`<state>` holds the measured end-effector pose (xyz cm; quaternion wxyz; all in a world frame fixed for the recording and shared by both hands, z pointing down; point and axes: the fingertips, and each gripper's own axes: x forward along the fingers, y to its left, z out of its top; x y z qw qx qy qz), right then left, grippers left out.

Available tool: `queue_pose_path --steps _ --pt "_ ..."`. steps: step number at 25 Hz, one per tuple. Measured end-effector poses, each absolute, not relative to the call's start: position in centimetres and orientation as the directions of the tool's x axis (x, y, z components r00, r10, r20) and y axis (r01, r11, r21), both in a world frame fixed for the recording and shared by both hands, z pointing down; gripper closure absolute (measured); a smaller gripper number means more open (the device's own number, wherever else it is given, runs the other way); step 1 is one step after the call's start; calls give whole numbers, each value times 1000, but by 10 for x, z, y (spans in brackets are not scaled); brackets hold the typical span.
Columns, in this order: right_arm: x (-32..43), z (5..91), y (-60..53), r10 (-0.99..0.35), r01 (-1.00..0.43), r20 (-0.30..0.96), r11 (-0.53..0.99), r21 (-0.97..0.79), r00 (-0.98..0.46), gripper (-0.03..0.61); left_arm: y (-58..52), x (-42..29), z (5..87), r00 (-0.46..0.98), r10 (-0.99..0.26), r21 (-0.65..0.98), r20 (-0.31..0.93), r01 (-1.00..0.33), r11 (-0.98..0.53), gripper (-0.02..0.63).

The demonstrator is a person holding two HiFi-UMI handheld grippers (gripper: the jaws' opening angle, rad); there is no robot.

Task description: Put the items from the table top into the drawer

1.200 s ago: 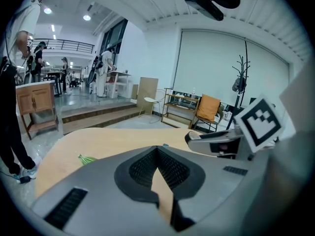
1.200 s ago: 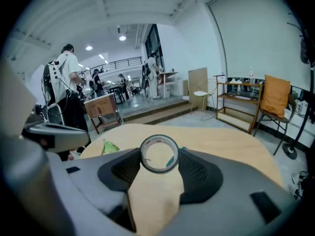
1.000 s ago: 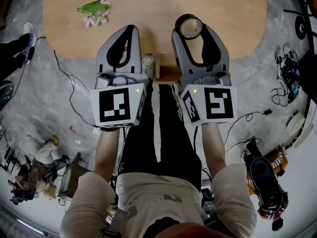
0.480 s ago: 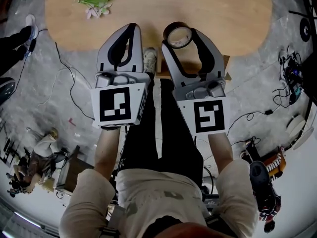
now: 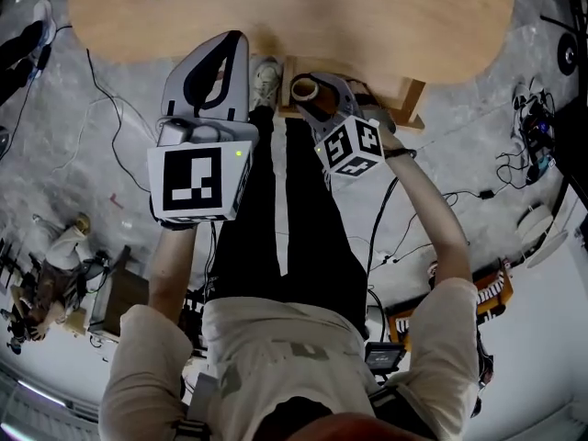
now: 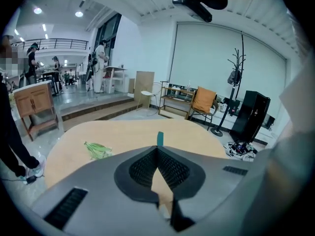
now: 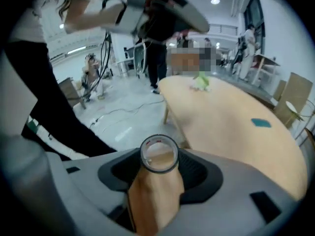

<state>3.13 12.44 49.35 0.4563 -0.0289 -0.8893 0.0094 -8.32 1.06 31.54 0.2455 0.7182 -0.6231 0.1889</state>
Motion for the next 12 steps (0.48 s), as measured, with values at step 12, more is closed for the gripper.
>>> queue_pose_path --steps 12 --pt "45 607 141 153 109 925 987 -122 -347 328 30 -88 334 142 -765 149 628 -987 -60 606"
